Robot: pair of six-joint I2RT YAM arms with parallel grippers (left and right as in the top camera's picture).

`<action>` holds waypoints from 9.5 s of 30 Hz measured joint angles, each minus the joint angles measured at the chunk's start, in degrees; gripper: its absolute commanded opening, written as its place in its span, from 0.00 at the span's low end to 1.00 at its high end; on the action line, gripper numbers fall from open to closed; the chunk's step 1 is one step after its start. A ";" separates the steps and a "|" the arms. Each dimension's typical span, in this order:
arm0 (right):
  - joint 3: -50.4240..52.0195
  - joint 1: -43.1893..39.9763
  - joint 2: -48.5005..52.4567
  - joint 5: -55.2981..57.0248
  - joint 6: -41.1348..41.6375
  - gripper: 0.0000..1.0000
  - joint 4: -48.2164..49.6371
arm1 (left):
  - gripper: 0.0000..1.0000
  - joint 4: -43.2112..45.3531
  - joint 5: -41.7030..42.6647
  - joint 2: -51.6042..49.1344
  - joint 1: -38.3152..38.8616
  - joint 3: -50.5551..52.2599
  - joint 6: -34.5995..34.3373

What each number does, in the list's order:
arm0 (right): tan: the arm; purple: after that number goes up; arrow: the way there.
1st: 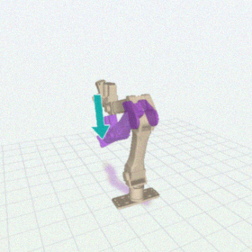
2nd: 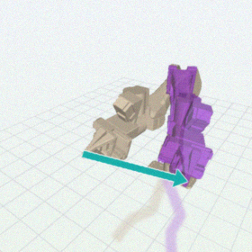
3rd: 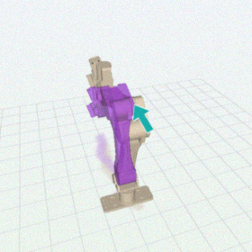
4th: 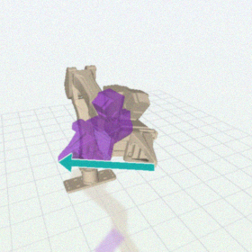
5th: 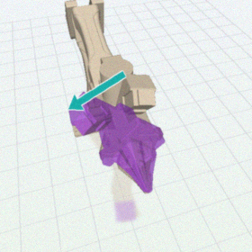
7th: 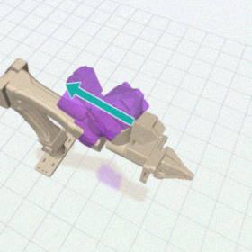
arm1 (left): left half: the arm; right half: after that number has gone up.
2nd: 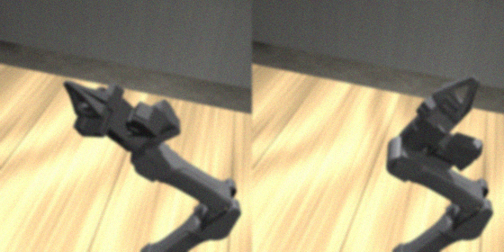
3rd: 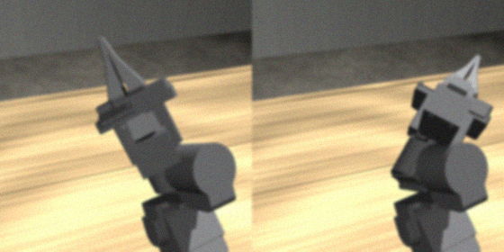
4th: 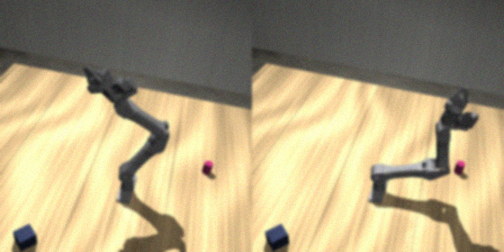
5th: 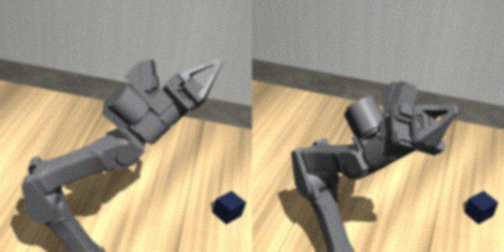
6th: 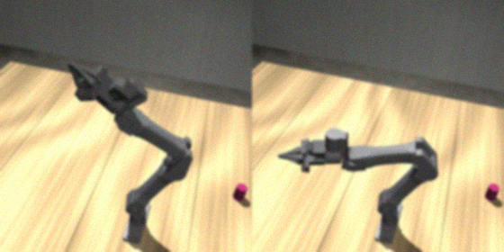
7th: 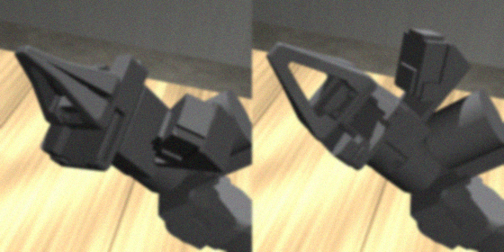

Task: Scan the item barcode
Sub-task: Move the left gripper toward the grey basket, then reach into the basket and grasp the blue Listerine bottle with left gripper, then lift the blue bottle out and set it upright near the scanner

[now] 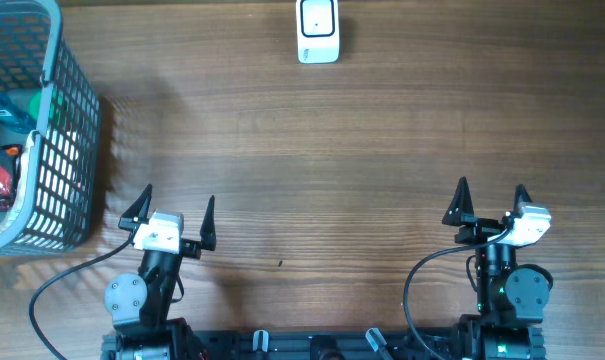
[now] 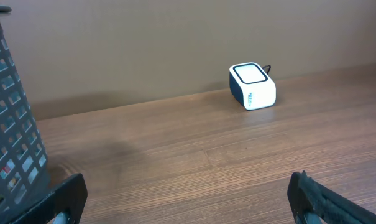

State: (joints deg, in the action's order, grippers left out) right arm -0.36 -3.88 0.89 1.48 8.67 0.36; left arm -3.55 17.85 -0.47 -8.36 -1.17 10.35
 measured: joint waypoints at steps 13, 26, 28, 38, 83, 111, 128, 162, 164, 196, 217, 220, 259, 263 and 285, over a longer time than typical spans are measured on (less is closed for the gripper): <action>0.00 0.00 0.00 0.00 0.00 1.00 0.00 | 1.00 0.42 0.00 0.00 0.00 0.00 0.00; 0.00 0.00 0.00 0.00 -0.02 1.00 0.00 | 1.00 -0.09 3.72 0.00 0.00 -1.22 -5.14; 0.00 0.00 0.00 0.00 -0.02 1.00 0.00 | 1.00 -3.04 4.13 -0.17 0.00 -3.89 -6.58; 0.00 0.00 0.00 0.00 0.00 1.00 0.00 | 1.00 -2.23 18.10 -5.38 0.00 -17.40 -15.30; 0.00 0.00 0.00 -0.02 -0.02 1.00 -0.13 | 1.00 -57.79 -20.39 -89.55 -25.62 -111.73 -39.85; 0.00 0.00 0.00 -0.02 -0.02 1.00 -0.15 | 1.00 -40.94 -28.76 -113.22 -25.62 -111.73 -40.72; 0.00 0.00 0.00 -0.02 -0.02 1.00 -0.13 | 1.00 -32.61 -29.18 -122.97 -25.62 -111.73 -40.70; 0.00 0.00 0.00 -0.02 -0.02 1.00 -0.13 | 0.80 -31.36 -31.58 -128.23 -26.14 -111.73 -40.96; 0.00 0.00 0.00 -0.02 -0.02 1.00 -0.15 | 0.62 -31.34 -31.58 -128.23 -26.53 -111.73 -40.92; 0.00 0.00 0.00 -0.02 -0.02 1.00 -0.13 | 0.13 -36.15 -32.13 -123.05 -27.45 -111.78 -41.07; 0.00 0.00 0.00 -0.02 -0.02 1.00 -0.13 | 0.24 -44.98 -18.36 -96.32 -27.36 -111.73 -41.13; 0.00 0.00 0.00 -0.02 0.00 1.00 -0.13 | 0.24 -45.38 -14.23 -94.09 -26.67 -111.73 -41.55; 0.00 0.00 0.00 -0.02 -0.02 1.00 -0.13 | 0.25 -58.18 -16.94 -99.69 25.14 -104.24 -34.27; 0.00 0.00 0.00 -0.02 -0.02 1.00 -0.13 | 0.25 -51.65 -17.42 -100.94 28.63 -96.76 -31.32; 0.00 0.00 0.00 -0.02 -0.02 1.00 -0.15 | 0.38 -31.36 -30.23 -101.90 35.23 -75.38 -23.23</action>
State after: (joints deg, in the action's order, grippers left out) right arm -0.36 -3.88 0.89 1.45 8.64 0.21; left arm -34.92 -12.38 -102.37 26.87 -76.55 -12.88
